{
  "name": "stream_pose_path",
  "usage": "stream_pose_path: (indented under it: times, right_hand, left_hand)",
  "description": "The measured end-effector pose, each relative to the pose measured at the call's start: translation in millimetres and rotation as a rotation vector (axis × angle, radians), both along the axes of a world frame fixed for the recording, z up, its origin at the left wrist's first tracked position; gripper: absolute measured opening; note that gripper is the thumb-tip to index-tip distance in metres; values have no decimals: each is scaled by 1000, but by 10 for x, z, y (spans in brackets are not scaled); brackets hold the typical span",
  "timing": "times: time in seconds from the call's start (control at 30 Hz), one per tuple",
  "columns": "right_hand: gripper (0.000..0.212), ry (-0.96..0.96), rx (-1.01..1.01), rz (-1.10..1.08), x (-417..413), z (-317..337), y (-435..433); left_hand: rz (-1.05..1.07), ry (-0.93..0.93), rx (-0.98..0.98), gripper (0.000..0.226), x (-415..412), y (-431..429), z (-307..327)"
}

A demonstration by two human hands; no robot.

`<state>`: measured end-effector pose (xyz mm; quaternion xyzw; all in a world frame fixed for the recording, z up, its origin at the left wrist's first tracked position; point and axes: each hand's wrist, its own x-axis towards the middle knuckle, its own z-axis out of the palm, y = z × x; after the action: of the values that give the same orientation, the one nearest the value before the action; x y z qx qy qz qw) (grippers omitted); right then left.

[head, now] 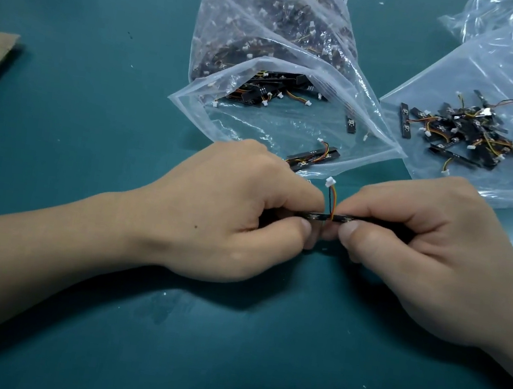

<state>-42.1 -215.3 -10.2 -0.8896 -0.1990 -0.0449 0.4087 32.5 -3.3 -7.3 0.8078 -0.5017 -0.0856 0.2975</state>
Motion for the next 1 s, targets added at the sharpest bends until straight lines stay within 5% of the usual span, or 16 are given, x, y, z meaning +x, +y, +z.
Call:
stream_pose_path:
  times: [0.8,1.0]
  right_hand:
    - [21,67,29,-69,-23,-21,2]
    - [35,63,-47,17,3,-33,-20]
  left_hand:
    - [76,30,-121,28,2,-6,-19]
    - [61,2,-103,23,-8,1,5]
